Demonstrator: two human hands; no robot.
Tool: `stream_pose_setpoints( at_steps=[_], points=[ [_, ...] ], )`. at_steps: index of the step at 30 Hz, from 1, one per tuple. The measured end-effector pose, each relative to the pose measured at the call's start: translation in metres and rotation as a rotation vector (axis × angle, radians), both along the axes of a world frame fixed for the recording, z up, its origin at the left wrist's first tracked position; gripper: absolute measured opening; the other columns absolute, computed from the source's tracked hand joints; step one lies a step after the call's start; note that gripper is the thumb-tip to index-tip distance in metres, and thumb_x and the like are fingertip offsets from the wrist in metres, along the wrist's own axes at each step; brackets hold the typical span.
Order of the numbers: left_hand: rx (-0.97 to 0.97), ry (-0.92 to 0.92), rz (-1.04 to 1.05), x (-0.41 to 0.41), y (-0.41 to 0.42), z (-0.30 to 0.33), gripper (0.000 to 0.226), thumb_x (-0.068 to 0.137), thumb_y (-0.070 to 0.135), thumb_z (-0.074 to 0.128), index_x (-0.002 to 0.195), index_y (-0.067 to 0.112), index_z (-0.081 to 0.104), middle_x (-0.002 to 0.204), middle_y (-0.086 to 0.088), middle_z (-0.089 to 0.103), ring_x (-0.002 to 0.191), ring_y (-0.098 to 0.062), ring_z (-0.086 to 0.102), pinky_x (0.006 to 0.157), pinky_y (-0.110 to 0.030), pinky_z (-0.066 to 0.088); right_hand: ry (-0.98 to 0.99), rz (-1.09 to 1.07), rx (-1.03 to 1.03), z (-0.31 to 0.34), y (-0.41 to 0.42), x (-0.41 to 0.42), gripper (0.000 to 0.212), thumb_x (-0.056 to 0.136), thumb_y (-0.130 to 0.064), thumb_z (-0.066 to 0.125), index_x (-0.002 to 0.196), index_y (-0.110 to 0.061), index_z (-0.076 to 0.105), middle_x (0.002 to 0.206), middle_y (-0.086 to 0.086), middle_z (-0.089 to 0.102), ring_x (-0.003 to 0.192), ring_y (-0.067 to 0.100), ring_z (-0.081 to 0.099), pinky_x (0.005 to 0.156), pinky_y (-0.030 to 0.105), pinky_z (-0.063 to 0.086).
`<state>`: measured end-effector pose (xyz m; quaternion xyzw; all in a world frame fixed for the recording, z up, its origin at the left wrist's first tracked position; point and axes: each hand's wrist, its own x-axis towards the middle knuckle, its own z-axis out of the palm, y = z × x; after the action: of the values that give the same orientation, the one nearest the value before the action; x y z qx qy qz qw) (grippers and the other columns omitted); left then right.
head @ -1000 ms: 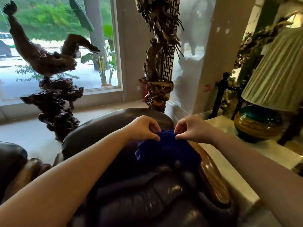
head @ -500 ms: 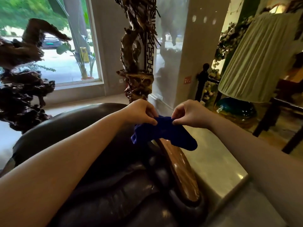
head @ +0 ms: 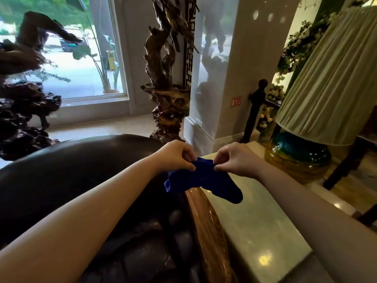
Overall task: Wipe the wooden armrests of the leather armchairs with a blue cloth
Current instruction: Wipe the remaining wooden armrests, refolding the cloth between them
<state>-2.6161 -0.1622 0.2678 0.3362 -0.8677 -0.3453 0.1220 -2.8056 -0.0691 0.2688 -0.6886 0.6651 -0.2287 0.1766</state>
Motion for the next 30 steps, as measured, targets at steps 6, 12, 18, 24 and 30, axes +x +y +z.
stream_pose_setpoints(
  at_steps=[6,12,18,24,30],
  points=[
    [0.088,0.022,0.205,-0.054,-0.003,-0.061,0.019,0.068,0.016,0.078,0.079,0.026,0.066,0.079,0.009,0.068,0.07,0.004,0.062,0.061,-0.005,0.046,0.011,0.126,0.066,-0.051,-0.033,-0.063,0.009,0.075,-0.015,0.072,0.081,-0.021,0.069,0.074,-0.011,0.067,0.069,0.004,0.064,0.057,0.016,0.053],
    [0.17,0.045,0.412,-0.105,0.014,-0.155,0.021,0.07,0.013,0.076,0.083,0.026,0.066,0.085,0.007,0.067,0.08,-0.003,0.062,0.066,-0.013,0.05,0.007,0.203,0.166,-0.142,-0.051,-0.117,0.01,0.075,-0.016,0.069,0.086,-0.018,0.07,0.076,-0.009,0.063,0.069,0.001,0.059,0.058,0.011,0.044],
    [0.253,-0.003,0.562,-0.136,0.029,-0.256,0.021,0.071,0.013,0.075,0.081,0.029,0.066,0.082,0.008,0.067,0.079,-0.003,0.062,0.065,-0.013,0.048,0.04,0.28,0.285,-0.239,-0.063,-0.143,0.008,0.074,-0.017,0.069,0.082,-0.018,0.069,0.079,-0.005,0.066,0.071,0.006,0.057,0.059,0.014,0.038],
    [0.32,-0.05,0.613,-0.146,0.012,-0.336,0.022,0.073,0.011,0.073,0.081,0.029,0.065,0.081,0.009,0.065,0.077,-0.001,0.061,0.061,-0.01,0.047,0.006,0.246,0.343,-0.327,-0.083,-0.147,0.006,0.075,-0.017,0.068,0.079,-0.021,0.066,0.075,-0.007,0.06,0.069,0.007,0.055,0.057,0.015,0.036],
    [0.304,-0.074,0.644,-0.142,-0.009,-0.389,0.02,0.075,0.008,0.071,0.087,0.022,0.065,0.085,0.007,0.064,0.079,-0.005,0.061,0.061,-0.012,0.048,0.046,0.238,0.327,-0.387,-0.107,-0.136,0.01,0.078,-0.019,0.067,0.08,-0.026,0.06,0.078,-0.008,0.057,0.07,0.007,0.054,0.058,0.017,0.038]
  ],
)
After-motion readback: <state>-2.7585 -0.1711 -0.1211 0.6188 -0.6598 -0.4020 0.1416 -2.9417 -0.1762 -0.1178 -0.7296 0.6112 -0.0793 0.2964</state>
